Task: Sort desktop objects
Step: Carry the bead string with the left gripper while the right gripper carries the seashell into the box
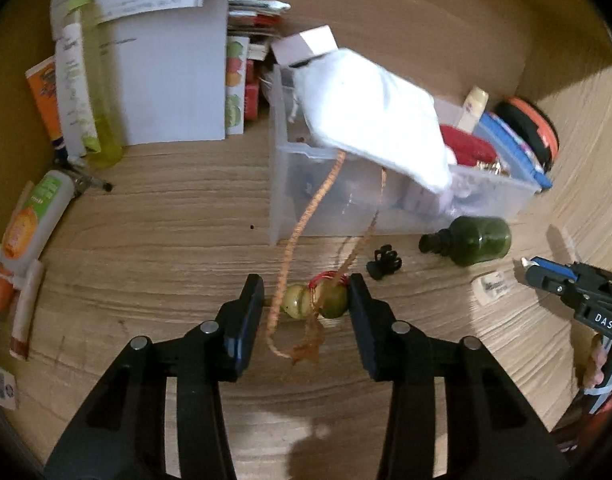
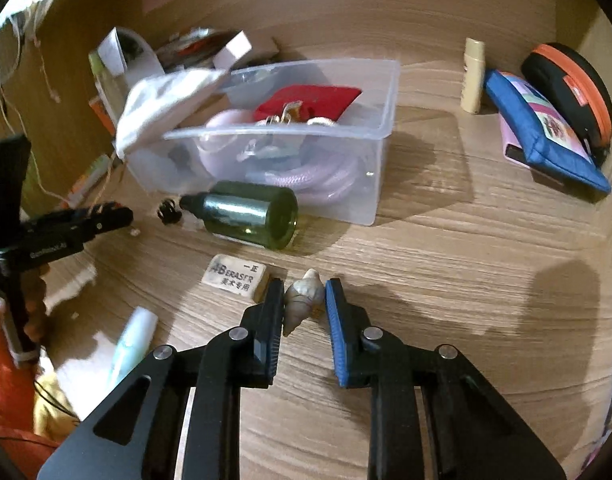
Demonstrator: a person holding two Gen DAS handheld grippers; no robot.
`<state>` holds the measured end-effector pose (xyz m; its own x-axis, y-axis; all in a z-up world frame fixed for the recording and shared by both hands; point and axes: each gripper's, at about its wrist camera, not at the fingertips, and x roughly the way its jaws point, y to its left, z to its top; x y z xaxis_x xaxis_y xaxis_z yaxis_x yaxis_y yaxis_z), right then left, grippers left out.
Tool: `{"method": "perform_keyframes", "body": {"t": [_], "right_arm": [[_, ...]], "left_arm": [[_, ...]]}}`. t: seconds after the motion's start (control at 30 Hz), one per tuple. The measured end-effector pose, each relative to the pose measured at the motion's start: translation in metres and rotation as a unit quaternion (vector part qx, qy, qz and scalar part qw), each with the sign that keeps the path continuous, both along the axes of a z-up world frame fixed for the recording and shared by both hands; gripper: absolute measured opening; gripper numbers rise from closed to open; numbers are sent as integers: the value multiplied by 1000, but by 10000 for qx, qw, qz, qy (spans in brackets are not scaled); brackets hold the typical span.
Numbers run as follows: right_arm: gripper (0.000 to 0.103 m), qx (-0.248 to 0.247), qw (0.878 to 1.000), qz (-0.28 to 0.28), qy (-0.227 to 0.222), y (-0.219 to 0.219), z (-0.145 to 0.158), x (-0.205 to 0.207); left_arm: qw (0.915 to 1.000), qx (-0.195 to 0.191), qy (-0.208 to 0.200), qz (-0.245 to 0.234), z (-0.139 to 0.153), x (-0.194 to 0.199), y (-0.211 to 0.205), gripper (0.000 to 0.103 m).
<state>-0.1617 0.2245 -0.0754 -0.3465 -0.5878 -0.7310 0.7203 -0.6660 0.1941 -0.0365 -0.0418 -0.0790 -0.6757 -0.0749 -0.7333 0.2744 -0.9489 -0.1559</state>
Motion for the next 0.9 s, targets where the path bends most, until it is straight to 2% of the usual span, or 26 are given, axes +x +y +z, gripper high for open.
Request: {"method": "perform_keyframes", "body": {"t": [0.1, 0.3, 0.57, 0.9], "right_arm": [[19, -157, 9999, -57, 15, 6, 10, -2], [19, -395, 9990, -113, 196, 11, 28, -2], [19, -730, 9963, -130, 437, 13, 56, -12], [19, -795, 9955, -108, 511, -2, 63, -22]], "left_arm": [[9998, 129, 115, 53, 6, 3, 2, 42], [9992, 103, 387, 81, 27, 3, 6, 42], [9963, -112, 852, -20, 64, -9, 5, 42], [9973, -163, 707, -143, 58, -49, 10, 42]]}}
